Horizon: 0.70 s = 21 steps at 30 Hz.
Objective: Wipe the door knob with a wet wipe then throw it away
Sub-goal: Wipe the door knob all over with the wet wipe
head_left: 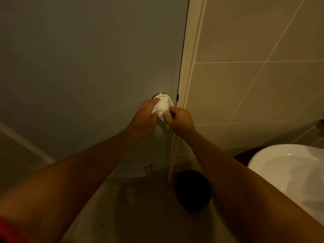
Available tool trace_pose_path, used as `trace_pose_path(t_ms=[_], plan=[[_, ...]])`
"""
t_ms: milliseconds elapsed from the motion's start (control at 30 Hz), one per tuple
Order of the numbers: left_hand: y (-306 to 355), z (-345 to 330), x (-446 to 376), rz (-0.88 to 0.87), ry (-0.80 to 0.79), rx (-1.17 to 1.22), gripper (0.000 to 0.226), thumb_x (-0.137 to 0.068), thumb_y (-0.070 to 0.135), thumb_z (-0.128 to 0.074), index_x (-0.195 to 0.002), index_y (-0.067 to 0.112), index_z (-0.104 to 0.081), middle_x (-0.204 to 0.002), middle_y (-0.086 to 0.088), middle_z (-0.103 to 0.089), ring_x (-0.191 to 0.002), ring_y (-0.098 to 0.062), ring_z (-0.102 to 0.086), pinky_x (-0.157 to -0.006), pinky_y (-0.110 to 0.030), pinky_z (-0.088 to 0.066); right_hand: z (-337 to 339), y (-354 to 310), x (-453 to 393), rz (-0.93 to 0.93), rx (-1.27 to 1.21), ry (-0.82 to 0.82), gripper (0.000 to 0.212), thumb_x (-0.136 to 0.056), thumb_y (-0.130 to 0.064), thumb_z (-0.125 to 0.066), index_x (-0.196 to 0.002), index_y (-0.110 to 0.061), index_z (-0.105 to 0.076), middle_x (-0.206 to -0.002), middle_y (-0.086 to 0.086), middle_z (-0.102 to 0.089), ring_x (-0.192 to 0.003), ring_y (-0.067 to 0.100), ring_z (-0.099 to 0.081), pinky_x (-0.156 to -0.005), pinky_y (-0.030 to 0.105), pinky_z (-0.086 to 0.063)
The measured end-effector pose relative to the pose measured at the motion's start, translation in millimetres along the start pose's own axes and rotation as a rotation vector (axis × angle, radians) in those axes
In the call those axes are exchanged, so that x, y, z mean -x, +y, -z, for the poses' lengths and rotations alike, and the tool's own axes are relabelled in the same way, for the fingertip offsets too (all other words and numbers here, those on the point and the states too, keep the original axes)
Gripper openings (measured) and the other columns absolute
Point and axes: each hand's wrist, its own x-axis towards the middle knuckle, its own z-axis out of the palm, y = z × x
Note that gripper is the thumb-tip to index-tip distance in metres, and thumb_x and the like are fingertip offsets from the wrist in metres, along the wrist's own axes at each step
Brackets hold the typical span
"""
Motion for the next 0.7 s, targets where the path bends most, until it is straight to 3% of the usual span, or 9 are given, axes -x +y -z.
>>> trace_pose_path(t_ms=[200, 367, 433, 567, 700], plan=[[6.0, 6.7, -6.6, -0.154, -0.049, -0.076, 0.043, -0.095, 0.009, -0.045, -0.137, 0.01, -0.052, -0.141, -0.014, -0.042, -0.128, -0.029, -0.046, -0.11, -0.041, -0.042, -18.4, -0.3, 3.0, -0.062, -0.09, -0.02, 0.027, -0.097, -0.023, -0.053, -0.09, -0.002, -0.069, -0.072, 0.009, -0.059, -0.068, 0.02, -0.055, -0.065, 0.03, -0.044], [3.7, 11.2, -1.7, -0.101, -0.011, -0.114, 0.042, -0.098, 0.018, -0.049, -0.14, 0.014, -0.048, -0.135, -0.011, -0.047, -0.12, -0.022, -0.05, -0.097, -0.024, -0.04, 0.3, 7.2, -3.9, -0.065, -0.053, 0.065, 0.017, -0.092, -0.016, -0.057, -0.088, -0.008, -0.071, -0.074, 0.002, -0.06, -0.063, 0.013, -0.054, -0.062, 0.022, -0.042], [-1.9, 11.7, 1.8, -0.072, 0.018, -0.104, 0.041, -0.099, 0.025, -0.05, -0.138, 0.012, -0.05, -0.131, -0.012, -0.054, -0.114, -0.021, -0.054, -0.094, -0.025, -0.043, 9.5, 8.0, -7.9, -0.089, -0.087, 0.106, 0.015, -0.09, -0.013, -0.059, -0.091, -0.01, -0.074, -0.077, 0.001, -0.065, -0.062, 0.007, -0.056, -0.063, 0.016, -0.043], [-4.3, 9.1, 8.5, 0.027, 0.053, -0.011, 0.036, -0.098, 0.027, -0.052, -0.131, 0.012, -0.055, -0.121, -0.01, -0.064, -0.101, -0.016, -0.058, -0.085, -0.026, -0.046, 17.2, 6.4, -12.9, -0.072, -0.07, 0.103, 0.012, -0.087, -0.013, -0.063, -0.09, -0.012, -0.075, -0.082, 0.004, -0.069, -0.073, 0.016, -0.063, -0.075, 0.028, -0.053], [0.0, 11.7, 7.0, 0.035, 0.119, -0.023, 0.021, -0.097, 0.02, -0.053, -0.113, 0.01, -0.063, -0.112, -0.011, -0.066, -0.098, -0.019, -0.06, -0.079, -0.023, -0.041, 17.8, 5.5, -10.5, -0.061, -0.087, 0.124, 0.006, -0.081, -0.01, -0.068, -0.081, -0.004, -0.069, -0.09, 0.005, -0.058, -0.078, 0.015, -0.056, -0.072, 0.022, -0.045]])
